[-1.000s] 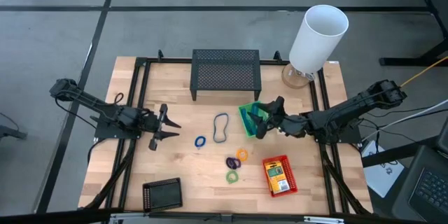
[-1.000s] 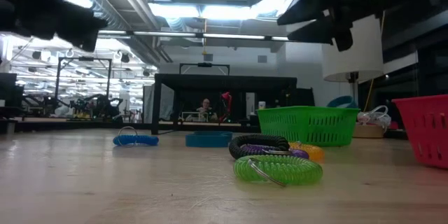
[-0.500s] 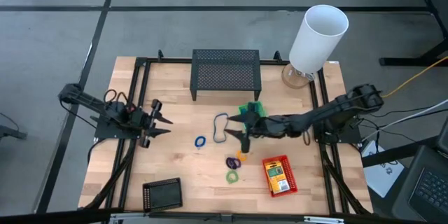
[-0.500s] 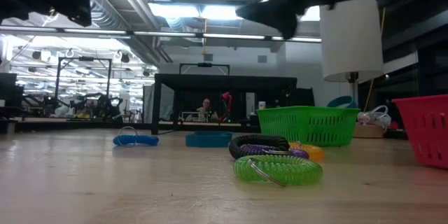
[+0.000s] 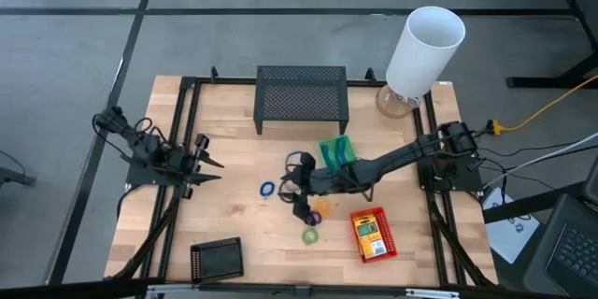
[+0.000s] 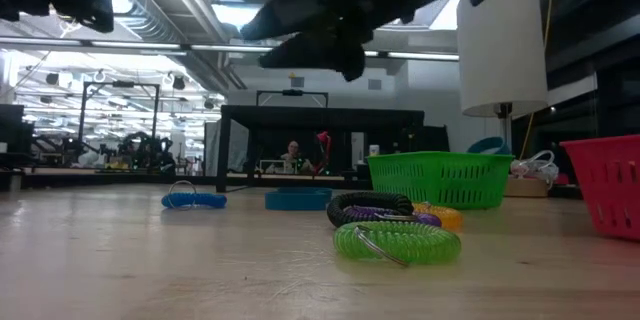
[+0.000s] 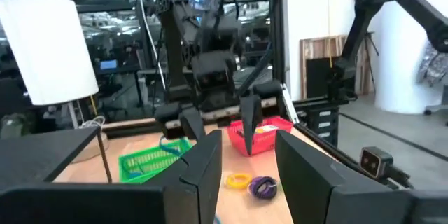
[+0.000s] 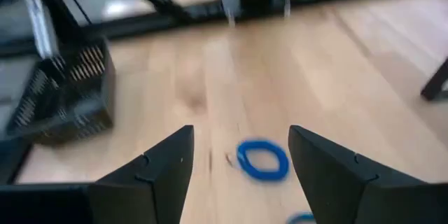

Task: Pick & Place Office Desk Supplies
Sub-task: Put the blue rubber band into the green basket

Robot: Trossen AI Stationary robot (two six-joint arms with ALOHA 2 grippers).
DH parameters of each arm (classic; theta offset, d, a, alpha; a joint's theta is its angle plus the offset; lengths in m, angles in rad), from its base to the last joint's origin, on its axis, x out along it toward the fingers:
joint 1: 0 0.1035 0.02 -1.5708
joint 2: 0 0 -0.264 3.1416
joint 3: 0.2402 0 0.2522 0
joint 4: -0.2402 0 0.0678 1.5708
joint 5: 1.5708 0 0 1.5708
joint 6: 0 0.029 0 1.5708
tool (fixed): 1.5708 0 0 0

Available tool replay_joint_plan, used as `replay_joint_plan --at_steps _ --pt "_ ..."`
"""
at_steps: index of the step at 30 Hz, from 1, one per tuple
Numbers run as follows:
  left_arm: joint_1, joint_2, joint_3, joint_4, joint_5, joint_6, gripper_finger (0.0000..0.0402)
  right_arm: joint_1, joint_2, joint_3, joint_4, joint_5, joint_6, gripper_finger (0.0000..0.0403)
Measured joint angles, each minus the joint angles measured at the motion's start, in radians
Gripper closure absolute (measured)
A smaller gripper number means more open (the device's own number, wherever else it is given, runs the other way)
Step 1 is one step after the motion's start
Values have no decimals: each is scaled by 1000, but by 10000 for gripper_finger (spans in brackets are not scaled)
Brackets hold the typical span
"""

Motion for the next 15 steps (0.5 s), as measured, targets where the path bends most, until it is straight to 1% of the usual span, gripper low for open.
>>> replay_joint_plan --at_steps 3,4,6,10,15 --pt "-22 4 0 -6 -35 7 272 -10 23 37 -122 0 14 168" --pt "-27 5 -1 -9 -41 9 272 -13 30 41 -140 0 29 168" --pt "-34 4 -1 -15 -41 11 272 -16 41 44 -144 -6 52 168" --pt "-40 4 0 -33 -43 5 272 -20 55 44 -135 -53 79 168" --pt "-40 4 0 -30 -51 3 272 -24 59 44 -136 -59 81 168"
